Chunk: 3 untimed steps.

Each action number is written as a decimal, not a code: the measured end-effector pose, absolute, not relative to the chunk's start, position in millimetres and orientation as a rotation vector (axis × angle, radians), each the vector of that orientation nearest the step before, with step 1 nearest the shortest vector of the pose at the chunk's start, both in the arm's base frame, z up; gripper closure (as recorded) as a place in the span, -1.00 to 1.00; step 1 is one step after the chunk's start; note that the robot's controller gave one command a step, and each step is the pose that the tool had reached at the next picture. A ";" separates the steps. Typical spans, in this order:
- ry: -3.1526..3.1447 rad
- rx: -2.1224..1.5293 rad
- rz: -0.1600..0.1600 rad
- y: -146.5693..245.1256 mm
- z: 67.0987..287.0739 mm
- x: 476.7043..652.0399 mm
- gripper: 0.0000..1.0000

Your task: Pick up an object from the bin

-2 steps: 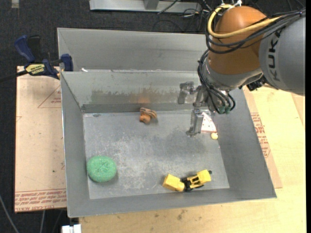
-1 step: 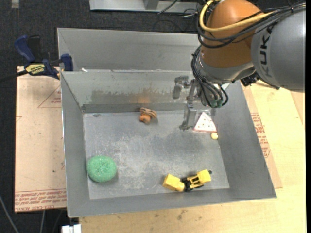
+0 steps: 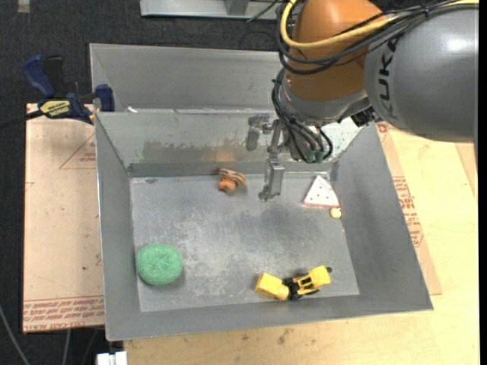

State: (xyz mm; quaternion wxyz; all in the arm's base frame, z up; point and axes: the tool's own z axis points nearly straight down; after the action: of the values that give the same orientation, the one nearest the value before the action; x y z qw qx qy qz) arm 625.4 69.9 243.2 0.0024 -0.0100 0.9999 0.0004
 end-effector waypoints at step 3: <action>3.134 -0.153 0.008 161.6 184.9 613.3 -1.00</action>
Offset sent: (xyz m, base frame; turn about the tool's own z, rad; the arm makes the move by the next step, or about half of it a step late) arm -0.0321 0.0942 -0.0552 0.0343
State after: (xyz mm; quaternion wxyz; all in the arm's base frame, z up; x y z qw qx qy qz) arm 613.3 161.6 184.9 0.0018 -0.0488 0.9988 0.0024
